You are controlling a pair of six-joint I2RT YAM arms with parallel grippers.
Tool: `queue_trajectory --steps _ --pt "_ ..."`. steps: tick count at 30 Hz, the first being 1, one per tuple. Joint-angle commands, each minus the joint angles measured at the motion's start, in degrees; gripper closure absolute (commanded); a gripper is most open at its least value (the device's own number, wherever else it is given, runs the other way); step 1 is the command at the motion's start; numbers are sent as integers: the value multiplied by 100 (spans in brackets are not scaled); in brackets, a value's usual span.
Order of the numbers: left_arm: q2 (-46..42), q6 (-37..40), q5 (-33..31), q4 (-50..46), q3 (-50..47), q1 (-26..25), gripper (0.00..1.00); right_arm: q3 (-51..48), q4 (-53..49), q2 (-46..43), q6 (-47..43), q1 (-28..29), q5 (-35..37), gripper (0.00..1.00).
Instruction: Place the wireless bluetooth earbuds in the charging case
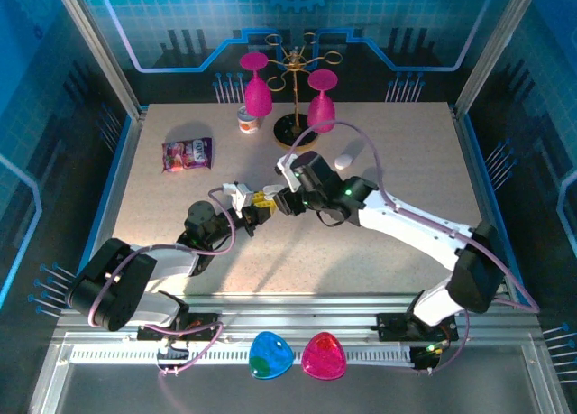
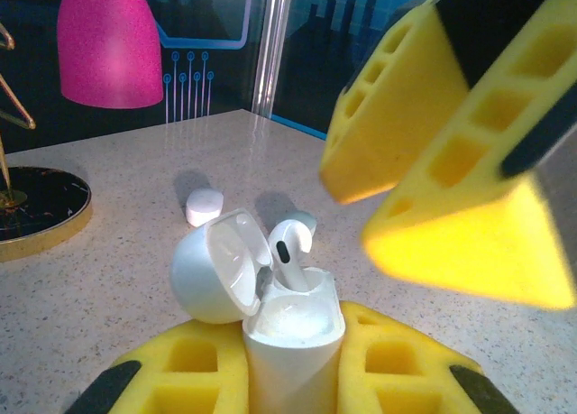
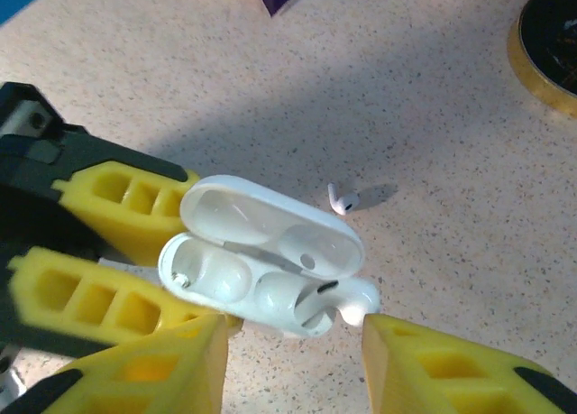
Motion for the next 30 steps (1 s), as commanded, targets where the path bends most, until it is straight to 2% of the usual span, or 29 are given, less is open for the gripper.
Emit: queue_trajectory --steps 1,7,15,18,30 --pt "-8 -61 44 357 171 -31 98 -368 471 -459 532 -357 -334 55" --pt "-69 -107 260 444 212 -27 98 -1022 1000 -706 1278 -1124 -1033 56" --pt "204 -424 1162 1370 161 -31 98 -897 996 -461 1249 -1398 -1642 58" --pt "234 -505 1355 1366 208 -30 98 -900 1107 -405 1211 -1523 -2028 60" --pt "106 -577 1217 1368 207 -30 97 -1050 1124 -354 950 -1554 -2846 60"
